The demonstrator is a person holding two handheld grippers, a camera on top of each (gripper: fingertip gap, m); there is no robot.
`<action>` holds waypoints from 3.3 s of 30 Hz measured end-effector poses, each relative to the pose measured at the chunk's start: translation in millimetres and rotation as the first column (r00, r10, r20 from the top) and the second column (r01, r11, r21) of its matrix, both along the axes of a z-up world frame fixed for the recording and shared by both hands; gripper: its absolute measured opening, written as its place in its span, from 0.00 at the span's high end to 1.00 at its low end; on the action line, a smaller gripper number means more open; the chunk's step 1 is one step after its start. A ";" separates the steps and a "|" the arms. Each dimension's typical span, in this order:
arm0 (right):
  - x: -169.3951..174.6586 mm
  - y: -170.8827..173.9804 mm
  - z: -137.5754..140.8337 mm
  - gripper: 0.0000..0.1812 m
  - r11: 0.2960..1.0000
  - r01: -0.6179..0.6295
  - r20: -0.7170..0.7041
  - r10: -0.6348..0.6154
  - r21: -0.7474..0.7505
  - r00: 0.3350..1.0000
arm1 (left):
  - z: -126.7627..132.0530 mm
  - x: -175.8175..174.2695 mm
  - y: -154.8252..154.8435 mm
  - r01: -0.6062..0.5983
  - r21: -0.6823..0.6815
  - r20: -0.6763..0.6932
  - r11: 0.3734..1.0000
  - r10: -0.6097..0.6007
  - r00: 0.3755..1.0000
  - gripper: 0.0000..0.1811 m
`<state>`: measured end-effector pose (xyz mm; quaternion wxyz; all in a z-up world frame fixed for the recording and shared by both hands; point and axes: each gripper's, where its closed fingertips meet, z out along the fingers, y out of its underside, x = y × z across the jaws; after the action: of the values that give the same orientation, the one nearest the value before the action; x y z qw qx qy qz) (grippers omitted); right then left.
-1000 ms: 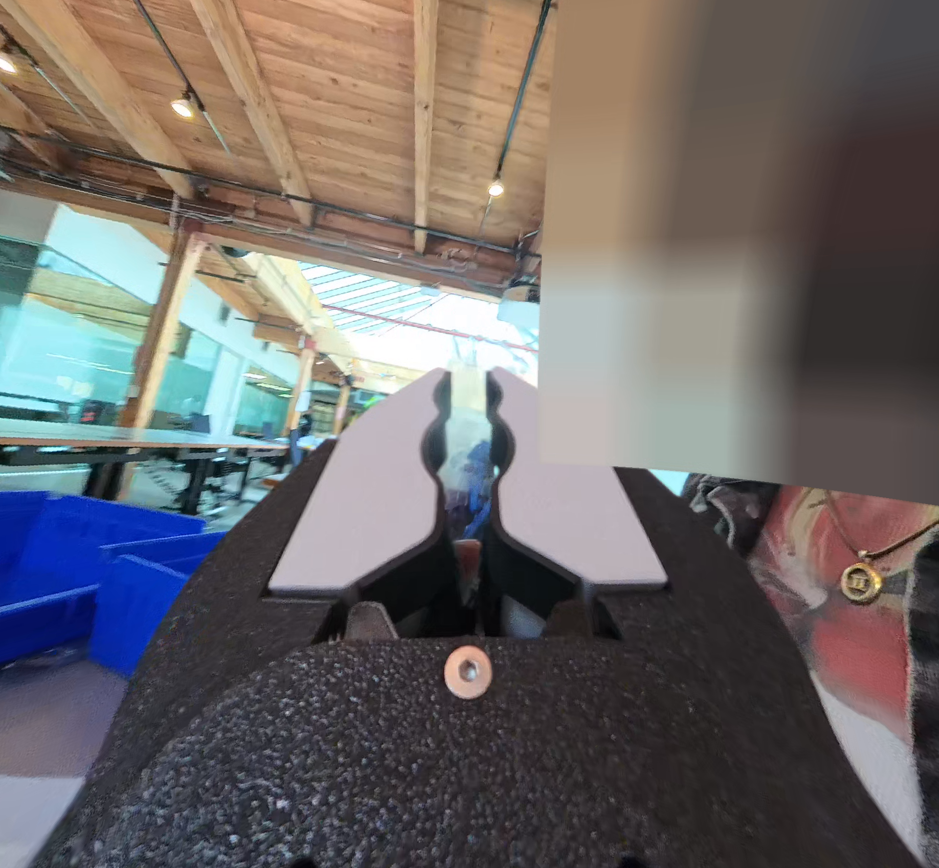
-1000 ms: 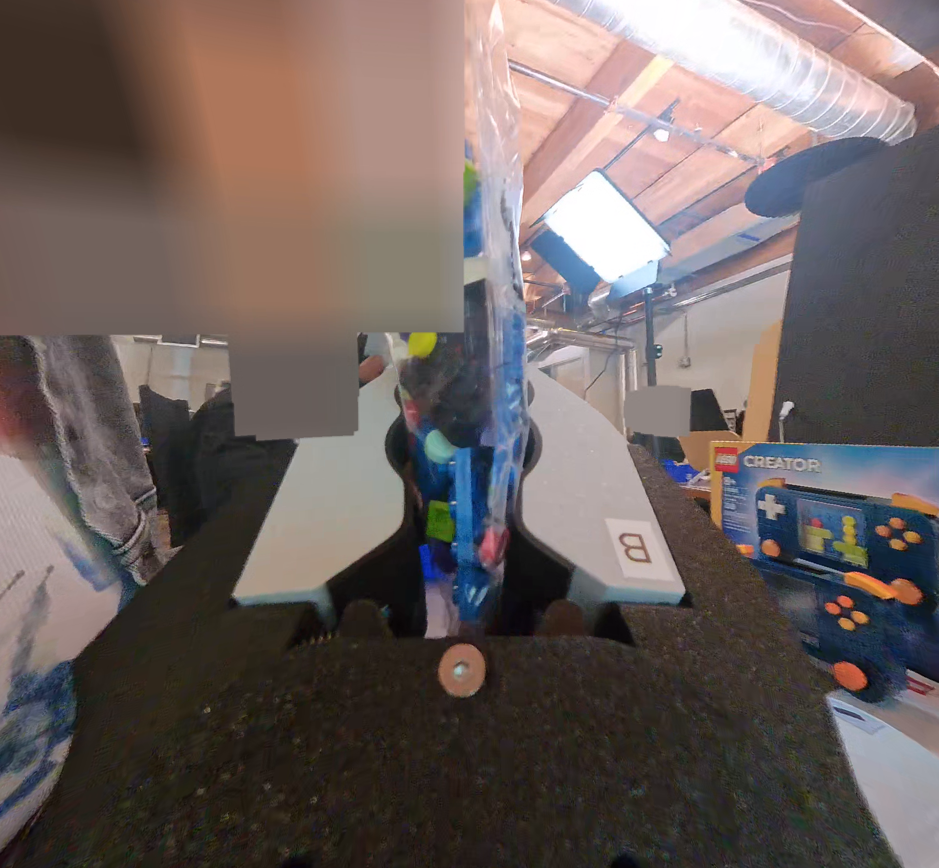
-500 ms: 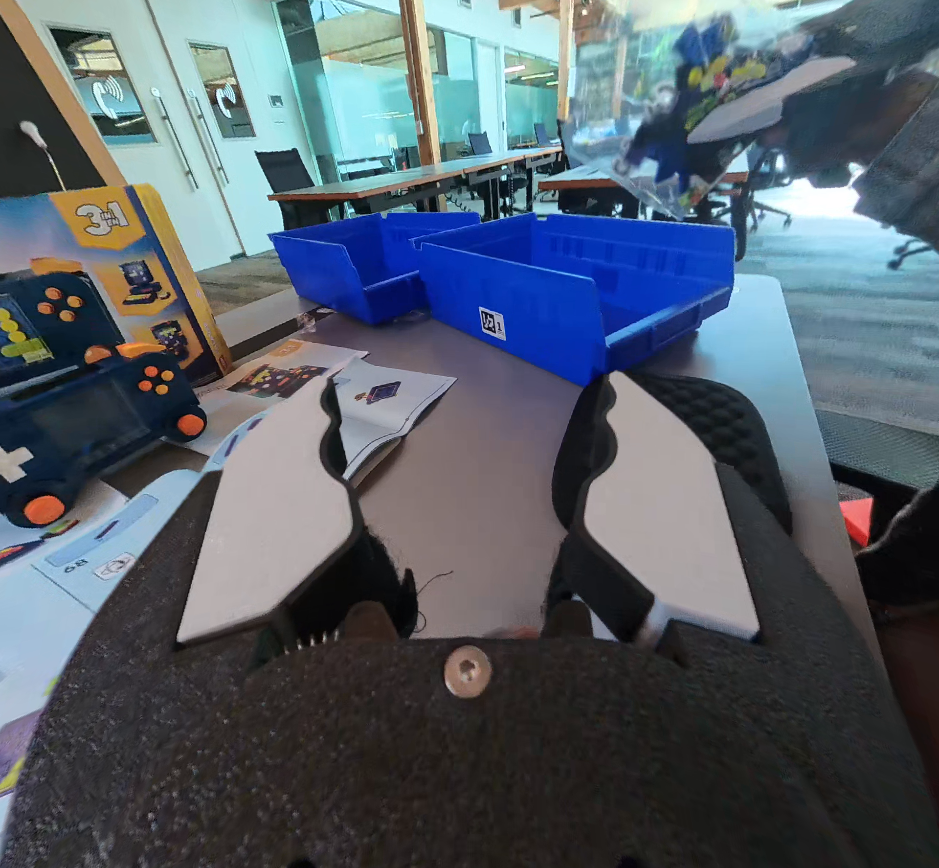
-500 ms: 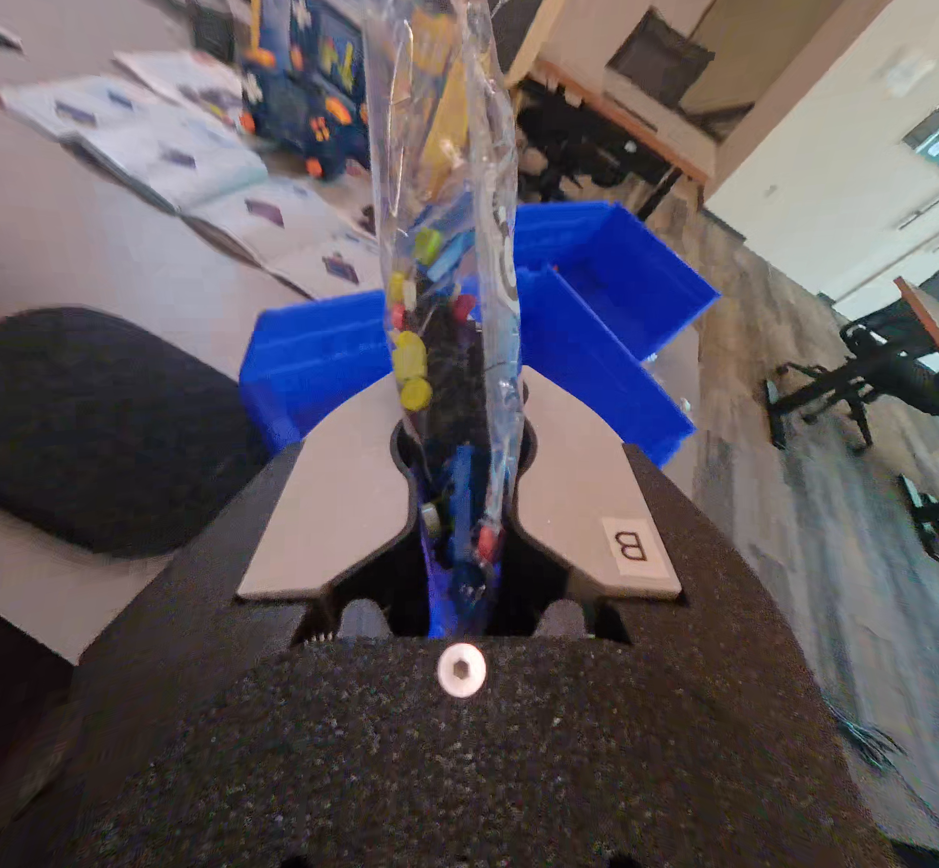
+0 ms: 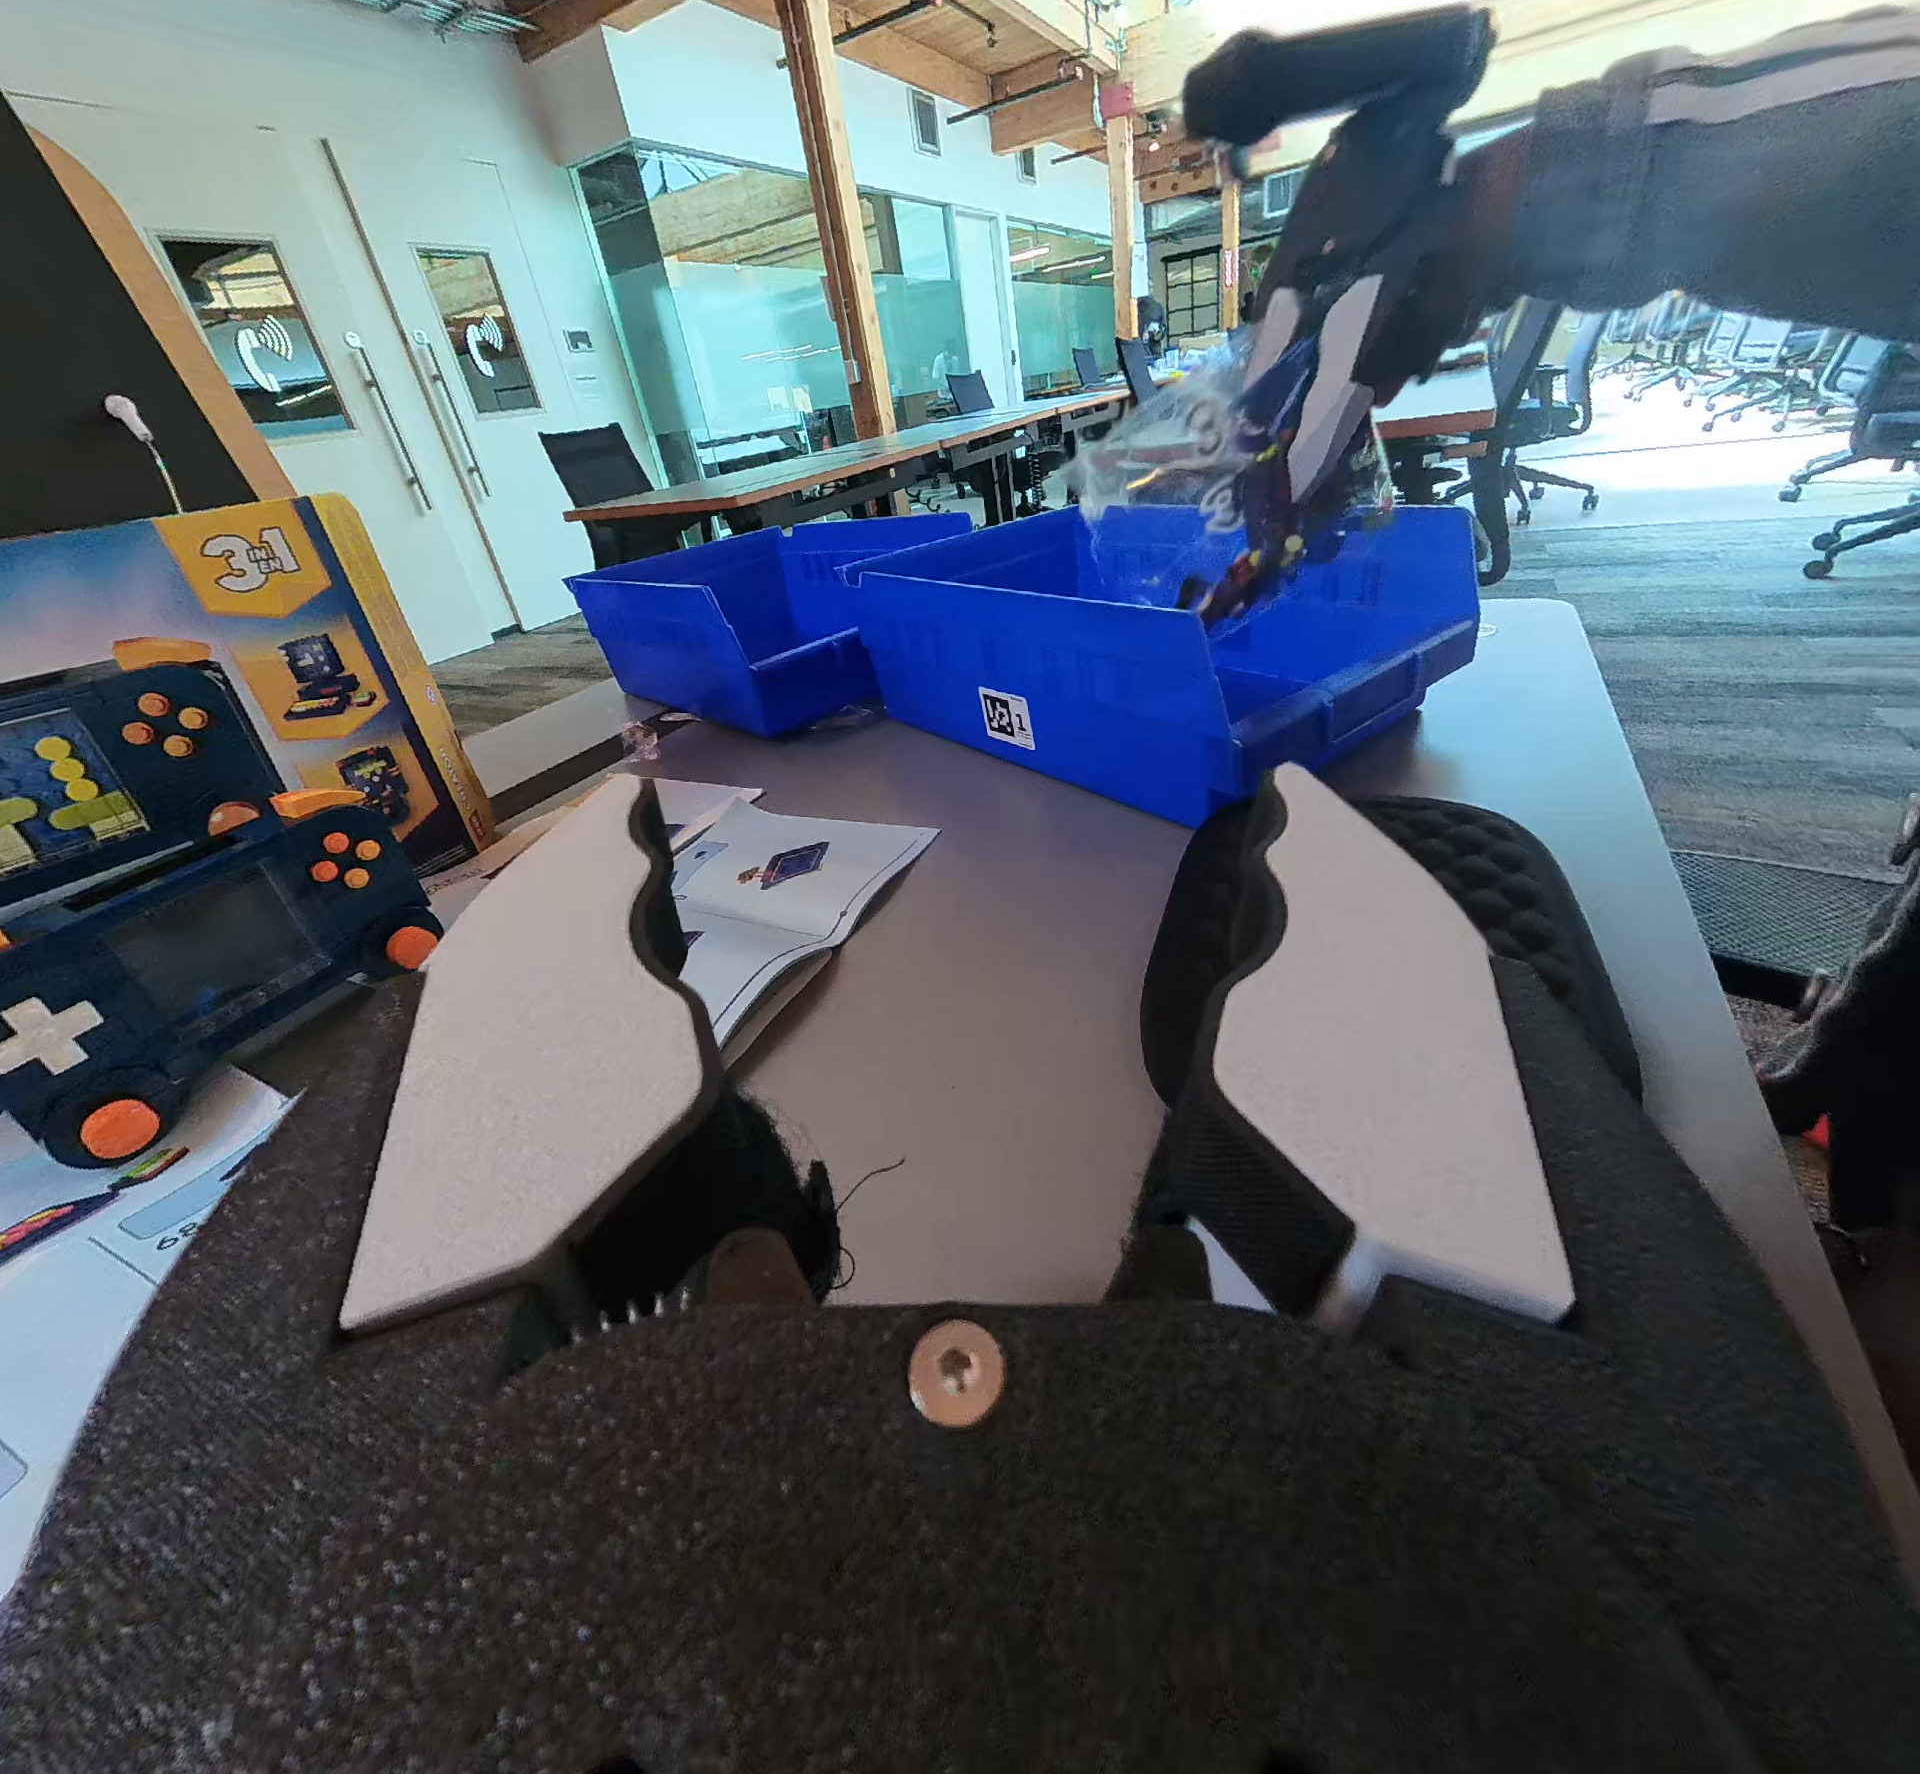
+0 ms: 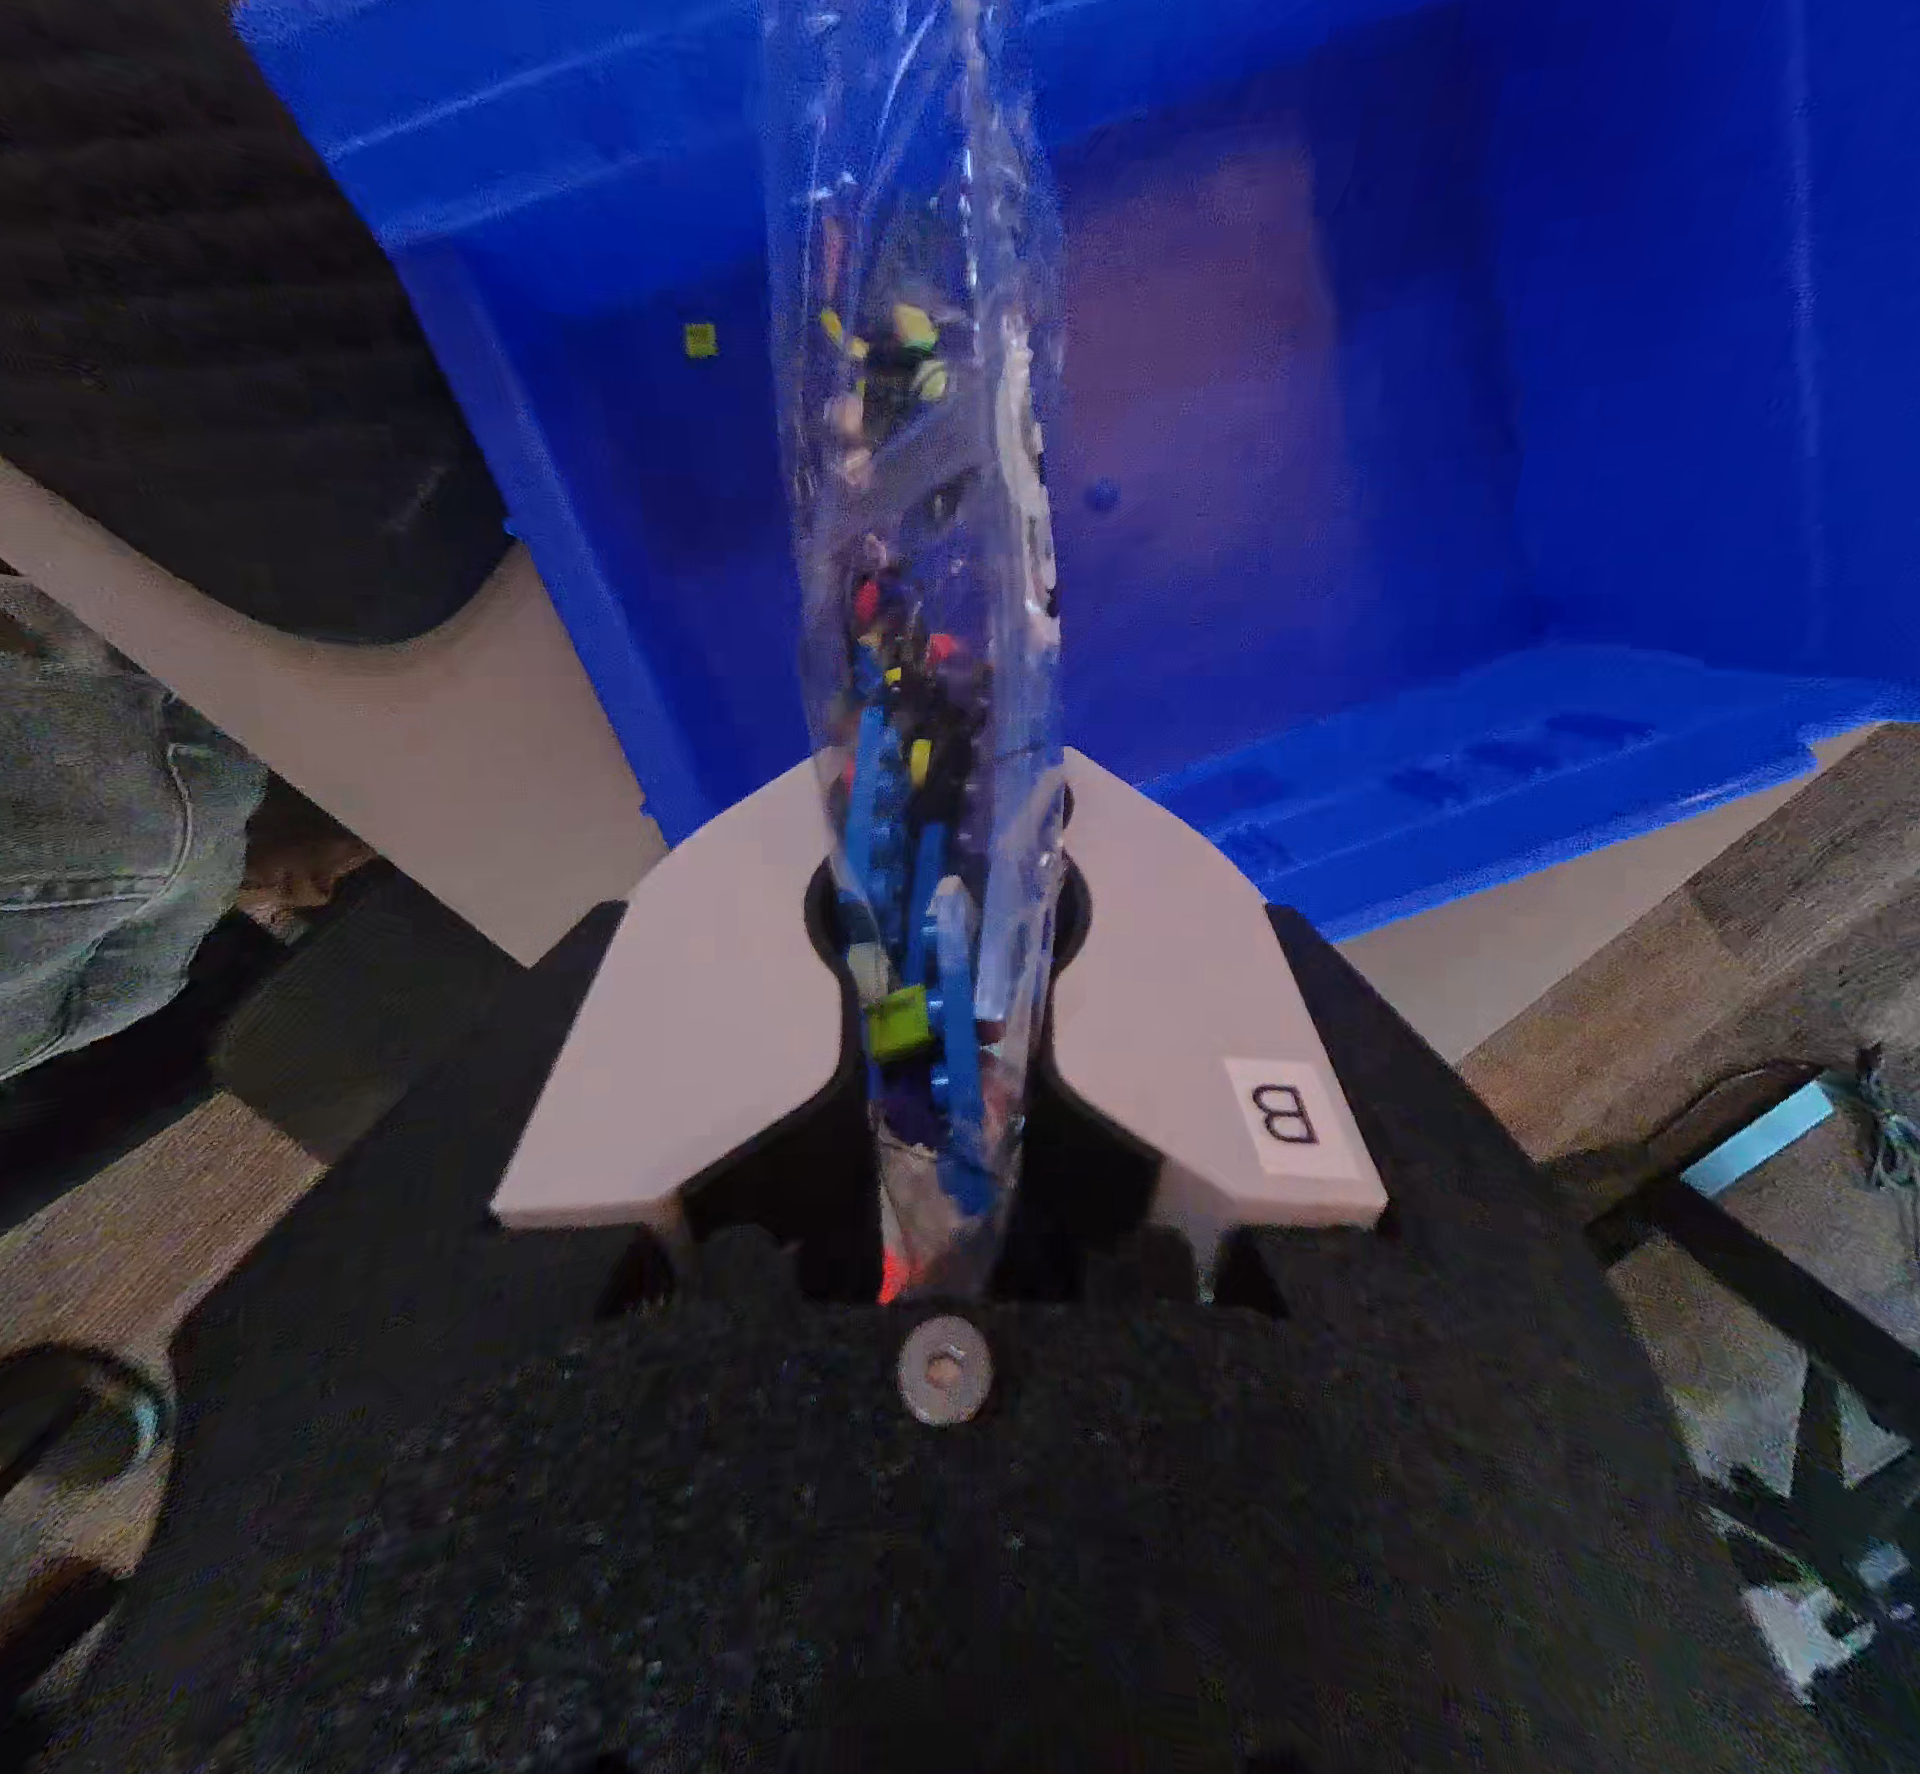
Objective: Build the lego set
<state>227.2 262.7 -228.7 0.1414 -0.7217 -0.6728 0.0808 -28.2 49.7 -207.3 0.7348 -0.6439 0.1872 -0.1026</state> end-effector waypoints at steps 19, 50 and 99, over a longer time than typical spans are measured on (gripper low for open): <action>-2.4 21.5 -21.8 0.85 0.978 -0.119 0.639 0.202 -0.171 0.742 | -0.3 2.5 -2.7 0.014 0.021 -0.017 1.000 -0.014 1.000 0.44; -7.5 42.9 52.6 1.00 0.896 -0.437 0.531 0.337 0.070 0.777 | -7.9 22.9 -3.6 0.082 -0.002 -0.116 0.997 -0.081 0.990 0.47; 113.2 -129.1 84.6 0.99 0.904 0.089 -0.535 0.166 0.419 0.829 | -37.9 155.5 156.6 0.553 -0.560 -0.829 0.618 -0.404 -0.388 0.94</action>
<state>340.3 133.6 -144.2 0.4841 -0.6033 -0.6177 0.1418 127.2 206.3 -245.2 0.2608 -0.3077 0.9104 0.0921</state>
